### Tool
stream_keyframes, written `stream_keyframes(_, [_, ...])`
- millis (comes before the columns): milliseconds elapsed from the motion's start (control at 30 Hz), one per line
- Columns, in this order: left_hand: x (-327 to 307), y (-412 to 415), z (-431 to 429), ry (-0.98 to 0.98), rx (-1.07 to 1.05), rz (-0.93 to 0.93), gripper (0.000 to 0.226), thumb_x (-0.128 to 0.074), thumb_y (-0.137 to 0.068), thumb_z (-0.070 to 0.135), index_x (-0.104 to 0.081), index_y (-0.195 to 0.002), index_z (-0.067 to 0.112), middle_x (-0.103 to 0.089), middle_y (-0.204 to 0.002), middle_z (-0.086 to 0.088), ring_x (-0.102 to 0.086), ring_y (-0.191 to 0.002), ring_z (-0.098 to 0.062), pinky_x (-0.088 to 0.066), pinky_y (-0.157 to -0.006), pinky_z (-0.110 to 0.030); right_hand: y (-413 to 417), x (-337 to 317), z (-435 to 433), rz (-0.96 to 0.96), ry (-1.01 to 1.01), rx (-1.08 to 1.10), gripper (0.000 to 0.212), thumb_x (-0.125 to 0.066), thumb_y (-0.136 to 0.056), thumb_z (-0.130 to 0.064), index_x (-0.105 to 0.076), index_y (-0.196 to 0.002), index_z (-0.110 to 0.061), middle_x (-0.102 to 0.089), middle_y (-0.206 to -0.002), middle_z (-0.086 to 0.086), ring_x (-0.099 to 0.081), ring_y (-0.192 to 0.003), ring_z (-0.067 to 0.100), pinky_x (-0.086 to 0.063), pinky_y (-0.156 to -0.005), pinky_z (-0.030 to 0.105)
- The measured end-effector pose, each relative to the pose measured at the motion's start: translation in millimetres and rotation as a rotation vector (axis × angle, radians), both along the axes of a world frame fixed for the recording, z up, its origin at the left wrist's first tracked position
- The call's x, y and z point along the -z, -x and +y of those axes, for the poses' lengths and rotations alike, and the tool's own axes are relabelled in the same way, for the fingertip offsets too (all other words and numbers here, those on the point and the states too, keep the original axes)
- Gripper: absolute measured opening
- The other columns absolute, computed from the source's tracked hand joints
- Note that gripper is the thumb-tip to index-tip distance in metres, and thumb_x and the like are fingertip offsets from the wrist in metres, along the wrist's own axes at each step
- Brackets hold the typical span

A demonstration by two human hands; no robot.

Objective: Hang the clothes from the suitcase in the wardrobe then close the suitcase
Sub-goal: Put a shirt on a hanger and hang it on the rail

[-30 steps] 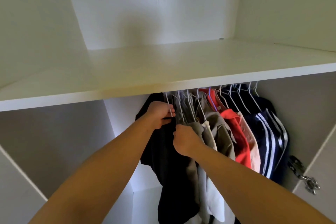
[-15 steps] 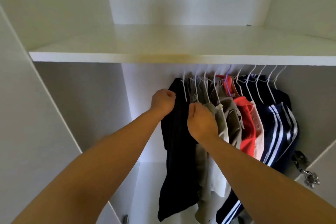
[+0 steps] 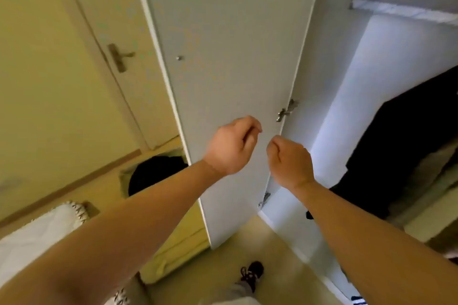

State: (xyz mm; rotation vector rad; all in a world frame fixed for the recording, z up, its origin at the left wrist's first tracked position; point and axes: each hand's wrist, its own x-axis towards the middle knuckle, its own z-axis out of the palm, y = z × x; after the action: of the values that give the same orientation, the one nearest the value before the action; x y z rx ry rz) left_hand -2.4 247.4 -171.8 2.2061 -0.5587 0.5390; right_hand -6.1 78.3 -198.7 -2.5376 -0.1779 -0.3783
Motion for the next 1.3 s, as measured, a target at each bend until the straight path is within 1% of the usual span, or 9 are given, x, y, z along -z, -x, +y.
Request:
stream_keyframes(100, [13,59,105,0.022,-0.271,0.009,0.022,-0.045,-0.09,0.023,-0.064,-0.092,0.013,-0.061,-0.075,0.01,-0.055,-0.065,-0.013,-0.046,-0.06,-0.029,30,18,102,-0.042,0.054,-0.298,0.037,-0.027,-0.089,-0.037,-0.052,-0.07,-0.017,-0.053,-0.06,0.003,-0.045,-0.054,0.031,-0.026,-0.051,0.03])
stream_keyframes(200, [33,98,194,0.022,-0.533,0.105,0.019,-0.043,-0.089,0.024,-0.062,-0.086,0.019,-0.063,-0.068,0.007,-0.058,-0.061,-0.019,-0.049,-0.054,-0.035,54,27,189,-0.018,0.064,-0.476,0.031,-0.034,-0.096,-0.033,-0.045,-0.071,-0.019,-0.041,-0.057,-0.006,-0.038,-0.052,0.025,-0.017,-0.049,0.029])
stream_keyframes(400, [110,172,356,0.029,-1.009,0.554,0.019,-0.045,-0.095,0.023,-0.061,-0.086,0.027,-0.065,-0.074,0.006,-0.06,-0.067,-0.019,-0.048,-0.055,-0.03,73,53,348,0.131,0.156,-0.779,0.035,-0.029,-0.108,-0.036,-0.031,-0.073,-0.027,-0.043,-0.059,-0.007,-0.04,-0.049,0.015,-0.021,-0.047,0.031])
stream_keyframes(600, [235,239,488,0.04,-1.236,1.063,0.028,-0.04,-0.098,0.023,-0.066,-0.106,0.021,-0.068,-0.095,-0.002,-0.062,-0.078,-0.019,-0.052,-0.066,-0.031,65,121,502,0.291,0.363,-0.94,0.036,-0.021,-0.108,-0.045,-0.043,-0.089,-0.025,-0.057,-0.073,-0.004,-0.056,-0.063,0.019,-0.042,-0.056,0.034])
stream_keyframes(833, [338,286,555,0.06,-1.253,1.441,0.024,-0.044,-0.091,0.009,-0.063,-0.103,0.014,-0.061,-0.095,-0.004,-0.059,-0.083,-0.024,-0.051,-0.07,-0.032,81,216,612,0.496,0.588,-1.09,0.014,-0.038,-0.105,-0.016,-0.042,-0.092,-0.019,-0.047,-0.073,-0.001,-0.05,-0.065,0.021,-0.035,-0.05,0.033])
stream_keyframes(900, [374,299,564,0.038,-1.181,1.548,0.025,-0.045,-0.09,0.01,-0.065,-0.106,0.011,-0.065,-0.105,-0.006,-0.061,-0.089,-0.025,-0.049,-0.072,-0.031,91,249,632,0.61,0.659,-1.122,0.015,-0.042,-0.094,-0.003,-0.047,-0.096,-0.017,-0.057,-0.091,0.004,-0.059,-0.079,0.027,-0.052,-0.065,0.04])
stream_keyframes(1033, [436,322,565,0.091,-1.257,1.678,0.025,-0.048,-0.09,0.011,-0.062,-0.11,0.01,-0.062,-0.111,-0.009,-0.061,-0.098,-0.028,-0.049,-0.075,-0.035,105,313,657,0.742,0.777,-1.184,0.038,-0.041,-0.087,0.002,-0.051,-0.119,-0.014,-0.054,-0.119,0.008,-0.061,-0.101,0.033,-0.053,-0.086,0.047])
stream_keyframes(1167, [494,330,565,0.238,-1.437,1.796,0.05,-0.057,-0.096,0.036,-0.049,-0.136,0.008,-0.044,-0.141,-0.015,-0.048,-0.128,-0.036,-0.049,-0.101,-0.048,109,378,679,0.767,0.843,-1.24,0.045,-0.047,-0.086,0.001,-0.046,-0.128,-0.018,-0.051,-0.122,0.006,-0.06,-0.102,0.031,-0.054,-0.086,0.045])
stream_keyframes(1300, [540,342,543,0.297,-1.504,1.876,0.071,-0.059,-0.095,0.051,-0.035,-0.145,0.007,-0.023,-0.152,-0.02,-0.042,-0.132,-0.041,-0.047,-0.103,-0.049,122,429,699,0.817,0.904,-1.232,0.049,-0.045,-0.09,-0.002,-0.043,-0.136,-0.018,-0.049,-0.128,0.006,-0.06,-0.108,0.032,-0.053,-0.088,0.044])
